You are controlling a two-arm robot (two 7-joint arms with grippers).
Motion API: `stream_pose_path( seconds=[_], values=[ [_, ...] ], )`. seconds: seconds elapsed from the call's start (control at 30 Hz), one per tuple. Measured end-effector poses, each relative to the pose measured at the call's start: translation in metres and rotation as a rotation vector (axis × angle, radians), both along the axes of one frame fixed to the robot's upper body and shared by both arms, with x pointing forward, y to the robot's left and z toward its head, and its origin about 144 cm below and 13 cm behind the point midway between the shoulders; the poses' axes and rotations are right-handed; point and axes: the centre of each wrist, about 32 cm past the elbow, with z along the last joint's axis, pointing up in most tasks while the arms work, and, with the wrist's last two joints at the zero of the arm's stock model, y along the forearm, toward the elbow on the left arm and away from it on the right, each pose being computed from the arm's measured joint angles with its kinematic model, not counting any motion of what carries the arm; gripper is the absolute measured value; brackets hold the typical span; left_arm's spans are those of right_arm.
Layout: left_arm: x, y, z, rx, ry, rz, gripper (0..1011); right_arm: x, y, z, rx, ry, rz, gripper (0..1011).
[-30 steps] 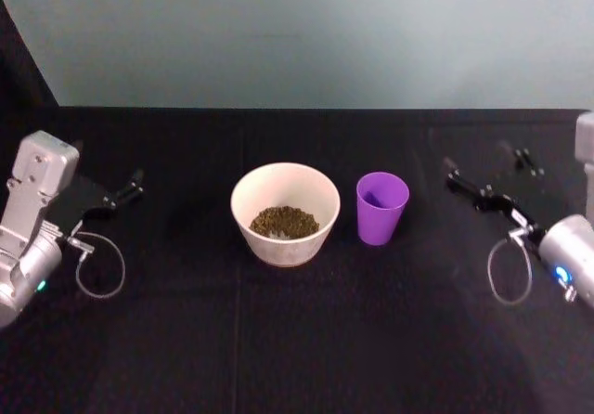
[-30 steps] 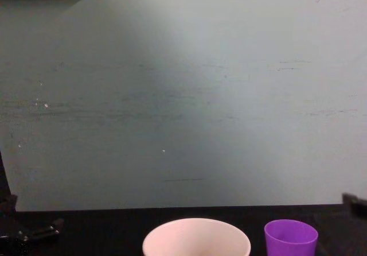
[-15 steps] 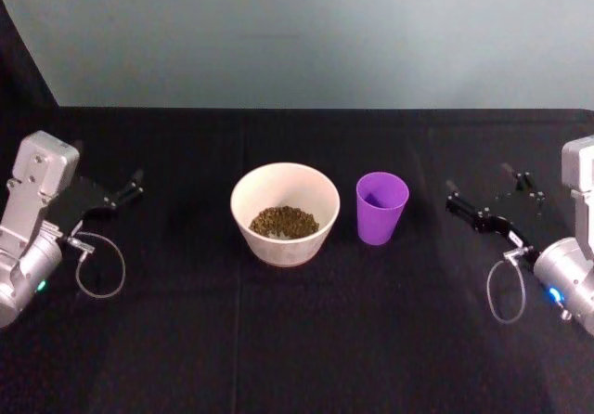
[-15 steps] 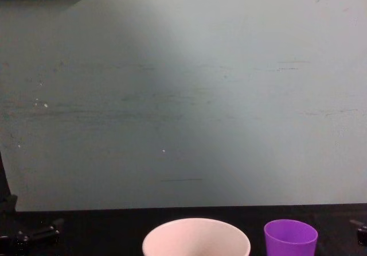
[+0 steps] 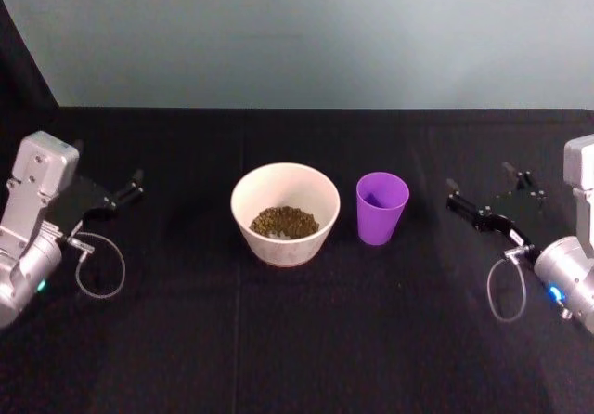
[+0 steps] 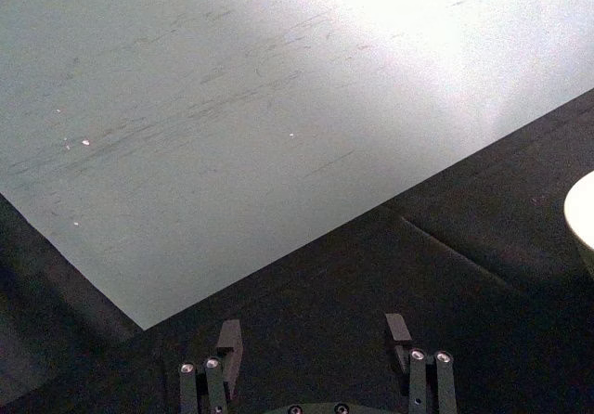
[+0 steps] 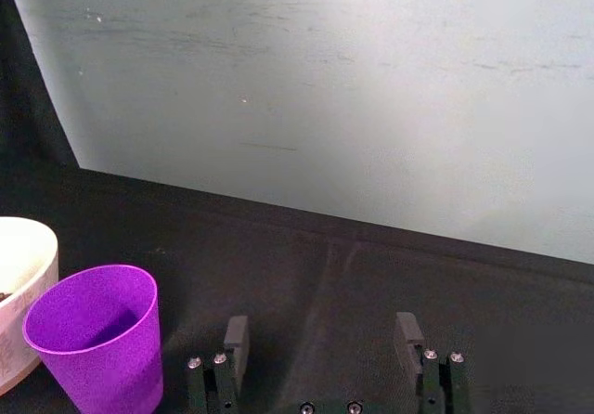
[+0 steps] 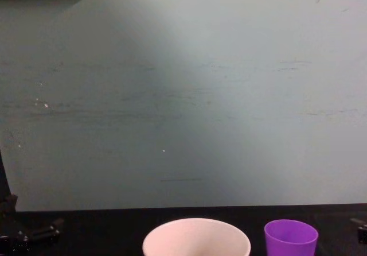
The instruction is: Pick up the cup and pour the mung beans from the cup into the bowl.
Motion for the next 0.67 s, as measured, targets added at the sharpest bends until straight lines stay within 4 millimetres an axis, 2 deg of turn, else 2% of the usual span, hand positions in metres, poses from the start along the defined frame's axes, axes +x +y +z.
stream_pose_path(
  seconds=[0.67],
  values=[
    [0.0000, 0.0000, 0.0000, 0.000, 0.000, 0.000, 1000, 0.0004, -0.0004, 0.0006, 0.002, 0.000, 0.001, 1003]
  ],
)
